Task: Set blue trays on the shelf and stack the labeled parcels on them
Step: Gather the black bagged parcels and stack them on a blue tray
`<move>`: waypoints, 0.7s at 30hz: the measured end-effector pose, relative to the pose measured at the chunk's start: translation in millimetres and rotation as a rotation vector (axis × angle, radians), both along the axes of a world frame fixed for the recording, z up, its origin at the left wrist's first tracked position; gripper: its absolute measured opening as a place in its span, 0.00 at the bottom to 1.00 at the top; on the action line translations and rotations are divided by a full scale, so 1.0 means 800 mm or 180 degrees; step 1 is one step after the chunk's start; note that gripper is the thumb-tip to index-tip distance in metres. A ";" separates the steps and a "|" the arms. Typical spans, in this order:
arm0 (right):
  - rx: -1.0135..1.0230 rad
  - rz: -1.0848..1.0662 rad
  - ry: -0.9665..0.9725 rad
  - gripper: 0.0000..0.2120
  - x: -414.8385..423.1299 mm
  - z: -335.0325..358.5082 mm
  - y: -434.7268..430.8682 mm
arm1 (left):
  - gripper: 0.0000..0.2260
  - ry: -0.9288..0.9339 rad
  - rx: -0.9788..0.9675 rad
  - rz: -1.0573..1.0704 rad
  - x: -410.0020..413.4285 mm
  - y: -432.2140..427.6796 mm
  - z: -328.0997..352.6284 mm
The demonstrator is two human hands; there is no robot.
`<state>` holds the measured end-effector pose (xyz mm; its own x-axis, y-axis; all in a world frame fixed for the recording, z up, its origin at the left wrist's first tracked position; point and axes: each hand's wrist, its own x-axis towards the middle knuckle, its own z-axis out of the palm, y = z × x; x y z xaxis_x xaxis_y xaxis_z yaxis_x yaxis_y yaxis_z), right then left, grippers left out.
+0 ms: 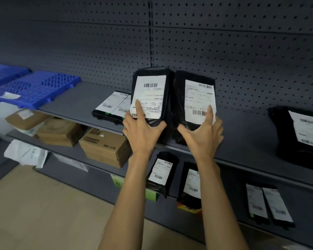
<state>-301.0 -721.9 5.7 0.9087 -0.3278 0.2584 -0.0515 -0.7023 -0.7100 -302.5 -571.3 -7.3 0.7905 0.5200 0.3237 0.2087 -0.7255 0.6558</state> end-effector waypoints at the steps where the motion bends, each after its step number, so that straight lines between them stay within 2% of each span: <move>1: 0.0040 0.0051 -0.0077 0.53 -0.002 0.004 0.011 | 0.48 -0.0087 -0.0032 0.0062 -0.005 0.008 0.004; 10: 0.0203 0.0770 -0.0288 0.52 -0.016 0.022 0.162 | 0.46 -0.0394 -0.0146 0.0684 -0.060 0.152 0.019; 21: 0.0455 0.1545 -0.0485 0.51 -0.032 0.043 0.452 | 0.46 -0.0696 -0.0228 0.1301 -0.116 0.434 0.044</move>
<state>-326.7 -360.5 39.8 0.9203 0.0797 0.3830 0.3669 -0.5153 -0.7745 -395.6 -224.1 27.5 0.4334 0.8016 0.4118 0.3192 -0.5639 0.7617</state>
